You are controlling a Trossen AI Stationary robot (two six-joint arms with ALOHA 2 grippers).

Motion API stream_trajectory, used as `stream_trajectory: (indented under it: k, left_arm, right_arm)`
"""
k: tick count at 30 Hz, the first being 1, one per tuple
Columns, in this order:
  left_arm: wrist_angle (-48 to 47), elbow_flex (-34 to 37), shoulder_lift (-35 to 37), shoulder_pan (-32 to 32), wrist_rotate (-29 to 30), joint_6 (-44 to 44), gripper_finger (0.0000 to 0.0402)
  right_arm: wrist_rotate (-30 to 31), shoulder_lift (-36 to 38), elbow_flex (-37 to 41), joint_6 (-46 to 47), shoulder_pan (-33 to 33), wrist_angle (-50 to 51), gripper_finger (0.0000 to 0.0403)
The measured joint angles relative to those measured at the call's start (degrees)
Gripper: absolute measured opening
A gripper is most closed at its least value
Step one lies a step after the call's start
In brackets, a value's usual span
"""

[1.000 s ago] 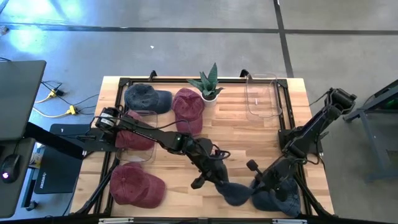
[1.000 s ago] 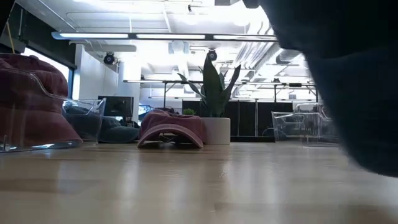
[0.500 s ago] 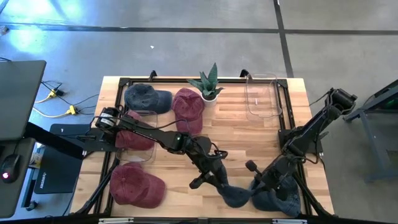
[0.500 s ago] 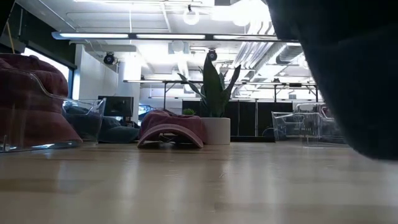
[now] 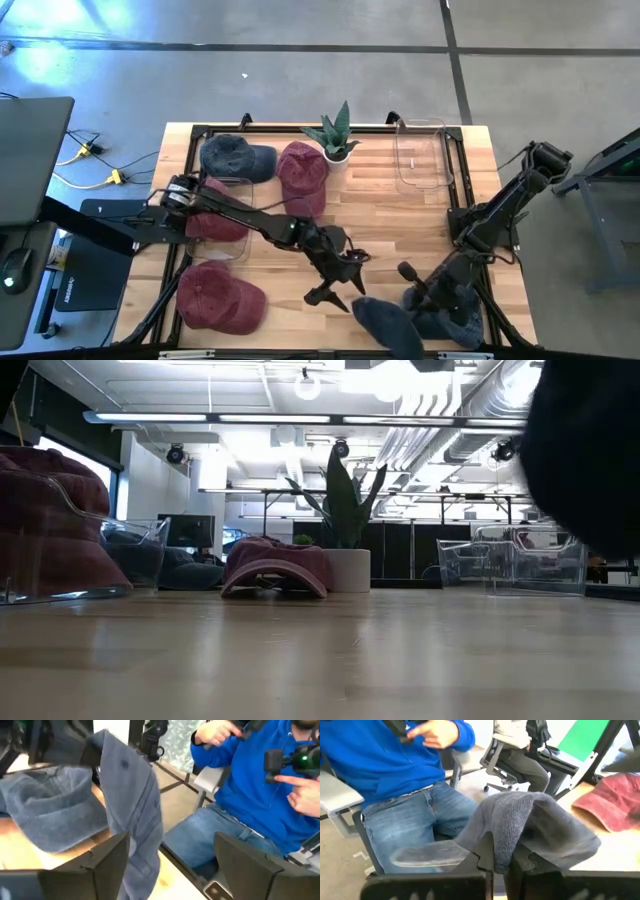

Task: Pick & Place hat
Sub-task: Put the middle blue cap into the right transparent bin

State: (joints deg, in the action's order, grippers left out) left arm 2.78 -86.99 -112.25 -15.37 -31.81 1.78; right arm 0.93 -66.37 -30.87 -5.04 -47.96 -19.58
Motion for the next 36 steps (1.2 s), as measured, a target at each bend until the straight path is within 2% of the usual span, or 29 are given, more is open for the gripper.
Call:
stream_trajectory:
  k: [2,4,8,11,15,17,20,22,28,36]
  left_arm:
    - [-1.45,0.53,-0.97,-0.01,0.06,0.41,0.0290]
    - [1.58,0.16,-2.73,-0.01,0.15,0.68,0.0291]
    - [1.62,0.45,-4.48,-0.01,2.87,0.79,0.0292]
    - [8.49,-0.09,-7.21,0.02,1.65,-0.48,0.0292]
    - [11.94,0.52,-9.41,-0.52,-1.94,-2.13,0.0292]
    - [17.14,-0.13,-11.59,-0.87,-1.67,-2.91,0.0292]
    - [17.65,0.65,-13.06,-1.89,-2.53,-5.08,0.0292]
    - [22.05,0.09,-14.46,-2.14,-2.77,-5.21,0.0292]
    - [24.20,0.23,-15.25,-4.68,-6.75,-6.53,0.0292]
    - [27.64,0.20,-14.21,-7.08,-6.41,-6.10,0.0292]
  right_arm:
    - [0.01,0.00,0.00,-0.17,-0.27,-0.60,0.0009]
    - [0.01,0.00,0.02,-0.13,-0.27,-0.87,0.0015]
    - [1.22,0.00,0.00,-0.11,-0.25,-0.71,0.0016]
    - [2.54,0.00,0.00,-0.13,-0.23,-0.63,0.0010]
    - [4.11,0.00,0.00,-0.15,-0.16,-0.47,0.0012]
    - [6.22,0.00,0.00,-0.11,-0.16,-0.67,0.0017]
    - [8.38,0.10,0.00,0.02,-0.14,-0.66,0.0020]
    - [9.96,0.41,0.02,0.02,-0.17,-0.44,0.0018]
    - [14.24,2.47,0.02,2.08,-0.20,1.87,0.0015]
    - [18.28,3.91,0.00,7.64,-1.91,7.20,0.0015]
